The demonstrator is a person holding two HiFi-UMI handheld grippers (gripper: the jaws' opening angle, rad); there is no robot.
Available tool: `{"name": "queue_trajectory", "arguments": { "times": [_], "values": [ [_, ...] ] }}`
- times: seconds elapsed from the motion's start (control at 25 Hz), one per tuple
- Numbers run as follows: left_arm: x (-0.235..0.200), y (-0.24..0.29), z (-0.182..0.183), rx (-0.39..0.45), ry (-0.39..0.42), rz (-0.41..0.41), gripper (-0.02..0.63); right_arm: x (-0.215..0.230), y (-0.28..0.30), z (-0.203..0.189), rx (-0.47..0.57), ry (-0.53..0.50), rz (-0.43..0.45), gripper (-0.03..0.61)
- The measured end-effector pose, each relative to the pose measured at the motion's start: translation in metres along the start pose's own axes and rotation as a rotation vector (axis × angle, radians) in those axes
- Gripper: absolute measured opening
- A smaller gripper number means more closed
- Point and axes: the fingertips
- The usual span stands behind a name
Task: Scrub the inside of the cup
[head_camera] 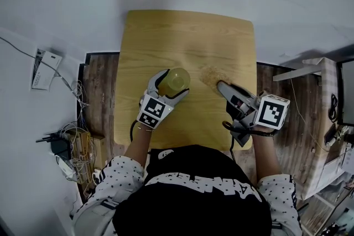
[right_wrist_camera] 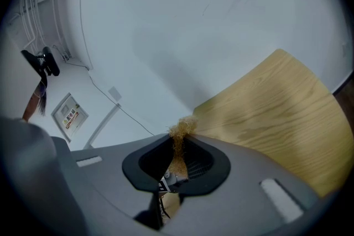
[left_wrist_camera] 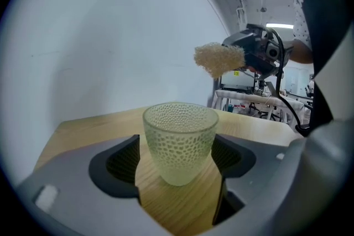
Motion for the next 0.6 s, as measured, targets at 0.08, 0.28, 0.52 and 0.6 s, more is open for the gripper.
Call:
{"name": "queue_trajectory", "arguments": {
  "times": [0.08, 0.28, 0.52, 0.6],
  "values": [
    [-0.001, -0.004, 0.0, 0.006, -0.015, 0.003, 0.387, -0.002, 0.002, -0.001, -0.002, -0.002, 0.0, 0.055],
    [0.001, -0.015, -0.002, 0.012, -0.038, 0.012, 0.387, -0.01, 0.005, 0.002, -0.006, -0.056, 0.025, 0.055],
    [0.001, -0.037, -0.002, 0.044, -0.068, 0.058, 0.387, -0.014, 0.001, -0.006, -0.001, -0.037, 0.035, 0.055],
    [0.001, -0.044, -0.002, 0.053, -0.078, 0.082, 0.387, -0.018, 0.0, -0.006, -0.004, -0.069, 0.05, 0.055]
  ]
}}
Point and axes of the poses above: the fingertips, and each gripper's own axes: y forward along the fingers, x to its right, z out of its top, and after that the axes turned 12 degrees about -y, right-handed
